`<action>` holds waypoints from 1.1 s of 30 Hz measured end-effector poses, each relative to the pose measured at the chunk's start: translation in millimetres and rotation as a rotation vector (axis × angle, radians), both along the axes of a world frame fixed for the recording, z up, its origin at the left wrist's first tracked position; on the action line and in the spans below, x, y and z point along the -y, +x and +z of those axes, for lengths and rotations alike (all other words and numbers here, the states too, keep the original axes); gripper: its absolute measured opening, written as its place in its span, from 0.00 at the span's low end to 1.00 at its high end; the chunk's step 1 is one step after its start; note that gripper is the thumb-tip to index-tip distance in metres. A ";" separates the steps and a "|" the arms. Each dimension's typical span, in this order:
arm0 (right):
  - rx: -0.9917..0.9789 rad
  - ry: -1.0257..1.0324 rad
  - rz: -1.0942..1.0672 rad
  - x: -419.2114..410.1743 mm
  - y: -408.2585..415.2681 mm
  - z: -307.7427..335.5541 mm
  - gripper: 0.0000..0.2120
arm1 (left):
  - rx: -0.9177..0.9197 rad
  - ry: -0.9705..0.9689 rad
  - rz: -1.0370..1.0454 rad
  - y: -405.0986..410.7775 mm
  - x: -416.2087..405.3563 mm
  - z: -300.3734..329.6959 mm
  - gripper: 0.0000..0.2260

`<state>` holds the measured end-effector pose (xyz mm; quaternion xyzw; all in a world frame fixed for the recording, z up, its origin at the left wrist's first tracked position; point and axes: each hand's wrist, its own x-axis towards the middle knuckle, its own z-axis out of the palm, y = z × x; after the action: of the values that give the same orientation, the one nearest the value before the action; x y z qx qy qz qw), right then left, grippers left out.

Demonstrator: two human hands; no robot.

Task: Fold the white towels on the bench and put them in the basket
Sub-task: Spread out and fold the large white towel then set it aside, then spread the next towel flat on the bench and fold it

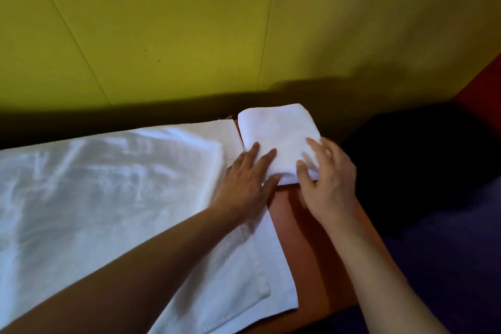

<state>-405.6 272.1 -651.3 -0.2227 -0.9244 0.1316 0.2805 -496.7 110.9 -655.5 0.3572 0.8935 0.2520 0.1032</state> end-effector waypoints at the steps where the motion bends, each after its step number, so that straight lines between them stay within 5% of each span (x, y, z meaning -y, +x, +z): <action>1: 0.085 0.035 0.084 4.4 0.7 -5.1 0.23 | 0.000 -0.039 -0.014 0.1 1.5 -2.0 0.27; 4: 0.300 0.039 0.120 3.3 2.6 -18.4 0.25 | -0.025 -0.115 -0.050 -4.7 -2.3 -4.7 0.27; 10: 0.358 0.045 0.101 -12.4 -3.2 -14.7 0.26 | -0.042 -0.183 -0.082 -6.7 -14.7 4.9 0.29; 20: 0.196 0.063 0.095 32.3 8.1 8.8 0.20 | -0.203 -0.234 -0.056 93.4 131.8 -6.1 0.28; 27: 0.138 -0.107 0.175 89.2 43.0 10.0 0.12 | -0.209 -0.249 -0.044 152.5 179.9 -18.2 0.29; 33: 0.373 -0.331 0.240 119.3 64.8 4.1 0.05 | -0.230 -0.172 0.038 160.5 172.6 -1.4 0.19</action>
<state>-340.8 152.8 -647.3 -0.1749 -0.9457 0.2698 0.0478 -336.2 -61.7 -656.9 0.3565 0.9243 0.1339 0.0257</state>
